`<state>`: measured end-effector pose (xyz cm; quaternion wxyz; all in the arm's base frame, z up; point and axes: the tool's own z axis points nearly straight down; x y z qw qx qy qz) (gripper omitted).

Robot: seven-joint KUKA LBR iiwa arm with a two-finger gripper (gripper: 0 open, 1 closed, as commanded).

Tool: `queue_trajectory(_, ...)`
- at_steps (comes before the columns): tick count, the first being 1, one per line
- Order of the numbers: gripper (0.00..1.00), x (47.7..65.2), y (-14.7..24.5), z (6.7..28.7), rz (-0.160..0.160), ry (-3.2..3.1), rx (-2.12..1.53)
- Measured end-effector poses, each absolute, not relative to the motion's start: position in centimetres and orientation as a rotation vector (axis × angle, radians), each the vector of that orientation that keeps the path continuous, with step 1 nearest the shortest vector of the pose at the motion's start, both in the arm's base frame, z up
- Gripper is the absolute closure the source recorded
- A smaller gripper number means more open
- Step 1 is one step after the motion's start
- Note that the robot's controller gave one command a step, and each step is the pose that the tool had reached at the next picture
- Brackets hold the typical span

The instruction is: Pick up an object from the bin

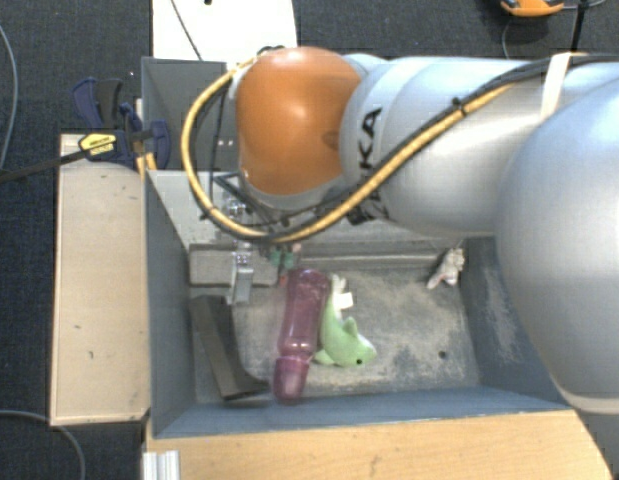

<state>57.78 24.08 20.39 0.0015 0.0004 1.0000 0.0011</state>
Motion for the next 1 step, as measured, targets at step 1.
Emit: queue_trajectory(1,1.00,56.67,18.47,16.31,0.002,3.144,0.040)
